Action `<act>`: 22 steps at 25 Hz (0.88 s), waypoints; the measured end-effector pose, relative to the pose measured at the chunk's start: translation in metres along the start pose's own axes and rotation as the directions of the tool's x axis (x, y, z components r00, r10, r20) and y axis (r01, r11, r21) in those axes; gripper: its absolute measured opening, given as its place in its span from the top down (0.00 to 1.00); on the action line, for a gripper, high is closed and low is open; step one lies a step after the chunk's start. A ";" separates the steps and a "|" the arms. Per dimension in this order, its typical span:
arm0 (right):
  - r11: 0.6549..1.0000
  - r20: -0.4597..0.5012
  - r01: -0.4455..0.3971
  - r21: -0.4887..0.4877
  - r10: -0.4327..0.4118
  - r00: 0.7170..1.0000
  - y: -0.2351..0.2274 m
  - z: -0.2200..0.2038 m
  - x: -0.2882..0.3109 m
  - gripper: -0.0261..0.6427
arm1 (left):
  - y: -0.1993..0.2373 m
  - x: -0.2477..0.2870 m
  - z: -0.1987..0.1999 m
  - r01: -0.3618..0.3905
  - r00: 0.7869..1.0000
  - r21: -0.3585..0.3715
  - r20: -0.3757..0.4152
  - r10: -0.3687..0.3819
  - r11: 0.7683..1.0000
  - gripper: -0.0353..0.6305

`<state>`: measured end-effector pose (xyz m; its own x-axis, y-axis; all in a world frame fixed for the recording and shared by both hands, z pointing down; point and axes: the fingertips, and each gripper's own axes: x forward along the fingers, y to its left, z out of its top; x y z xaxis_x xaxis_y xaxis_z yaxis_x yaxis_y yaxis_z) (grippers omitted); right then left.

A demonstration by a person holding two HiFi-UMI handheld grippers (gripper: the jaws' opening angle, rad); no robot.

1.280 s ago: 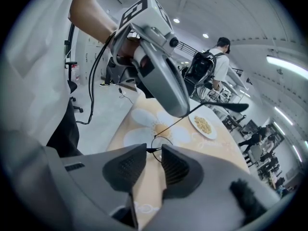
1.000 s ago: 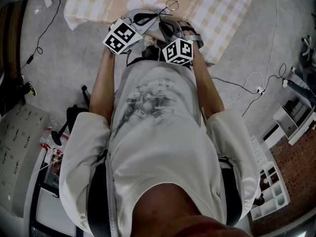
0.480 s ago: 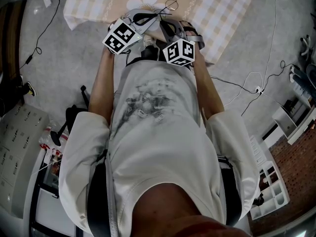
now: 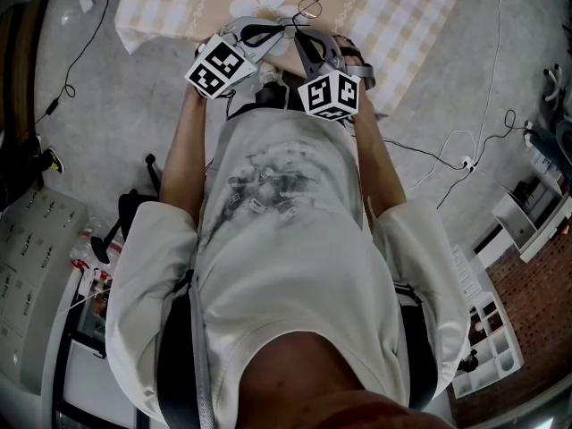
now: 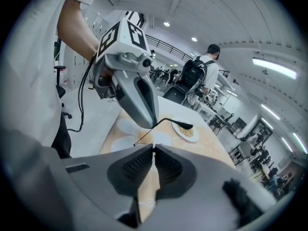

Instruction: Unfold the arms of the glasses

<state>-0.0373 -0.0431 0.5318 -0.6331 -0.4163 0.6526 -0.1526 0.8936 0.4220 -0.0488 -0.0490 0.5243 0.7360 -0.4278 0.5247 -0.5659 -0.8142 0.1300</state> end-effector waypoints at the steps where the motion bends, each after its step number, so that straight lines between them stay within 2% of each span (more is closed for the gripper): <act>1: 1.000 0.000 0.004 0.003 -0.004 1.000 -0.002 0.000 -0.001 0.92 | 0.000 0.000 0.000 0.001 1.000 0.001 0.000 -0.001 1.000 0.94; 22: 0.996 -0.003 0.079 0.051 -0.079 0.997 -0.027 -0.003 -0.020 0.93 | -0.010 0.001 -0.005 0.015 1.000 0.004 -0.009 -0.015 1.000 0.94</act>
<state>-0.0182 -0.0594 0.5088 -0.6168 -0.4864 0.6189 -0.2407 0.8651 0.4400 -0.0438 -0.0392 0.5280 0.7409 -0.4124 0.5300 -0.5537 -0.8218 0.1346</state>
